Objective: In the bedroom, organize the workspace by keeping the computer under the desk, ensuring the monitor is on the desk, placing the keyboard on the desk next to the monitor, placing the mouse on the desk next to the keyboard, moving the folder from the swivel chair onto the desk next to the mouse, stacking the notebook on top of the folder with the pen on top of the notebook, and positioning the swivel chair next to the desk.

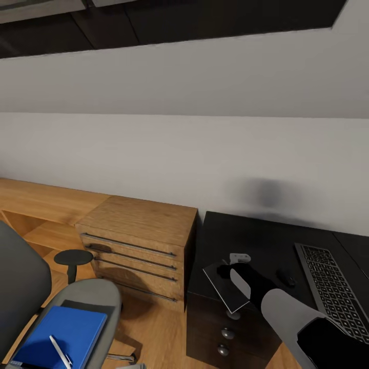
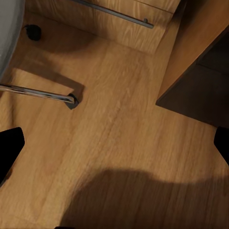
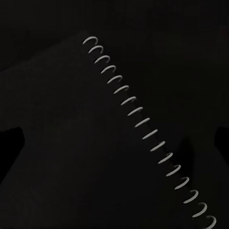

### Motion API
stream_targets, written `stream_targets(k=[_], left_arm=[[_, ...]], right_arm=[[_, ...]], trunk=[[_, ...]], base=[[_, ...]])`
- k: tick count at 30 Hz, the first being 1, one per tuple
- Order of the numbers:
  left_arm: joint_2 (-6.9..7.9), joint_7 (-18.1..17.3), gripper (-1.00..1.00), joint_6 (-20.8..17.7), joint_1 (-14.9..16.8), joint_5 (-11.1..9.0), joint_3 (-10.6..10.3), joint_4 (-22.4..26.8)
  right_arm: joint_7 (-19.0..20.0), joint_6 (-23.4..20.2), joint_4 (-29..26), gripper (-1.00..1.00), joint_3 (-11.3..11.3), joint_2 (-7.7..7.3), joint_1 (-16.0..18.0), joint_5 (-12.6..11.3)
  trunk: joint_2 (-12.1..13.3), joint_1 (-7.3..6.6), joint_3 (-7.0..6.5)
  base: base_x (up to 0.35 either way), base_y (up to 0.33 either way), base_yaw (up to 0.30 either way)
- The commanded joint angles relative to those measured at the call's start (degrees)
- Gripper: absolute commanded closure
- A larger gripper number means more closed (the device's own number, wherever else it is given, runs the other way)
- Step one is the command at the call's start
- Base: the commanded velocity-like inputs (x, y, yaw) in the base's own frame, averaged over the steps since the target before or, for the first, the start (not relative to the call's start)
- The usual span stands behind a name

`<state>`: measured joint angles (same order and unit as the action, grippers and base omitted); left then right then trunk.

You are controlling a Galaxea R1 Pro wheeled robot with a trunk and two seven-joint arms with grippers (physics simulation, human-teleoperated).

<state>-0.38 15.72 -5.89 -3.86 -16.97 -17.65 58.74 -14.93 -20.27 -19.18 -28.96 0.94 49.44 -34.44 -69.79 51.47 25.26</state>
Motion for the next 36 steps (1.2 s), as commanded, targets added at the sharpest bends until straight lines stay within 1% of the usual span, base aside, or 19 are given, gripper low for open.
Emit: stream_targets(k=[1,12,18,24,31,36], left_arm=[[0.02,0.4,-1.0,-0.2,0.0,-0.4,-0.1,0.1],[0.02,0.4,-1.0,-0.3,0.0,-0.5,-0.1,0.1],[0.02,0.4,-1.0,-0.3,0.0,-0.5,-0.1,0.0],[0.02,0.3,-1.0,-0.3,0.0,-0.5,-0.1,-0.1],[0.02,0.3,-1.0,-0.3,0.0,-0.5,-0.1,-0.5],[0.0,0.3,-1.0,-0.3,0.0,-0.5,-0.2,-1.0]], right_arm=[[-0.5,-0.2,-0.1,-1.0,-0.5,-0.04,0.0,-0.5],[-0.5,0.2,-0.1,-1.0,-0.5,-0.06,0.0,-0.5],[-0.5,0.2,-0.1,-1.0,-0.5,-0.06,0.0,-0.5],[-0.5,0.2,-0.1,-1.0,-0.5,-0.06,0.0,-0.5],[-0.5,0.3,-0.1,-1.0,-0.5,-0.06,0.0,-0.5],[-0.5,0.3,-0.1,-1.0,-0.5,-0.06,0.0,-0.5]], trunk=[[0.0,0.01,0.05],[0.0,0.01,0.05],[0.0,0.01,0.05],[0.0,0.01,0.05],[0.0,0.01,0.05],[0.0,0.01,0.05]], base=[[0.0,0.0,0.0],[0.01,0.0,0.0],[0.169,0.0,0.0],[0.081,0.0,0.0],[0.206,0.0,0.0],[0.081,0.0,0.0]])
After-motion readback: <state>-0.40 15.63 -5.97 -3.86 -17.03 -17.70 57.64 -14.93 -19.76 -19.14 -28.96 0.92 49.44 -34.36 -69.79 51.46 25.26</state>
